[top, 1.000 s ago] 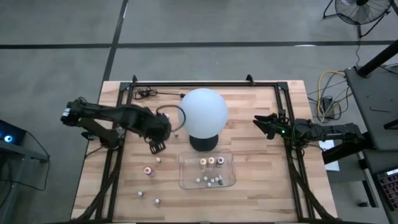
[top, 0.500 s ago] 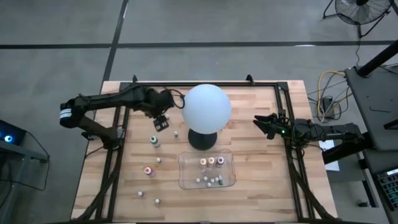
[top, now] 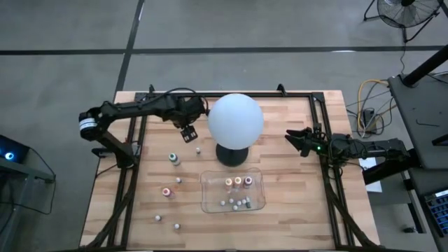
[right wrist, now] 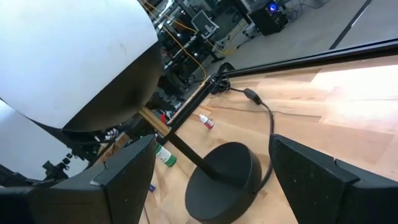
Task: Pick & Place food coloring
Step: Put the top small pink food coloring bottle into the transparent bin
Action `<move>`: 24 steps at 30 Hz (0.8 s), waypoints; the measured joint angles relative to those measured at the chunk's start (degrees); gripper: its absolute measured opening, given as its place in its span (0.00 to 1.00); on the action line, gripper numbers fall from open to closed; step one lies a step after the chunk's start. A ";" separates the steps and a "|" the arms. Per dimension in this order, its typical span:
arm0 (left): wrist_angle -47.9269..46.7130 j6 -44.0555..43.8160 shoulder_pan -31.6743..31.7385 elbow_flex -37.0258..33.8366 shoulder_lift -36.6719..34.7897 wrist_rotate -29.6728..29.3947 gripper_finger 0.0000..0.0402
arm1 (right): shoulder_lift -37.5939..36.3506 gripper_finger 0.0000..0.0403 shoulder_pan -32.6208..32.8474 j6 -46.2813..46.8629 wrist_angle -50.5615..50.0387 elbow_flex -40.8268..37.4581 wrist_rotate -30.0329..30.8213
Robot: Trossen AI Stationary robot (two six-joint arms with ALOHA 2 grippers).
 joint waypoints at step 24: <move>12.26 -2.85 5.02 -13.79 -1.05 -0.01 0.55 | 0.00 0.75 0.02 0.00 0.00 0.00 -0.02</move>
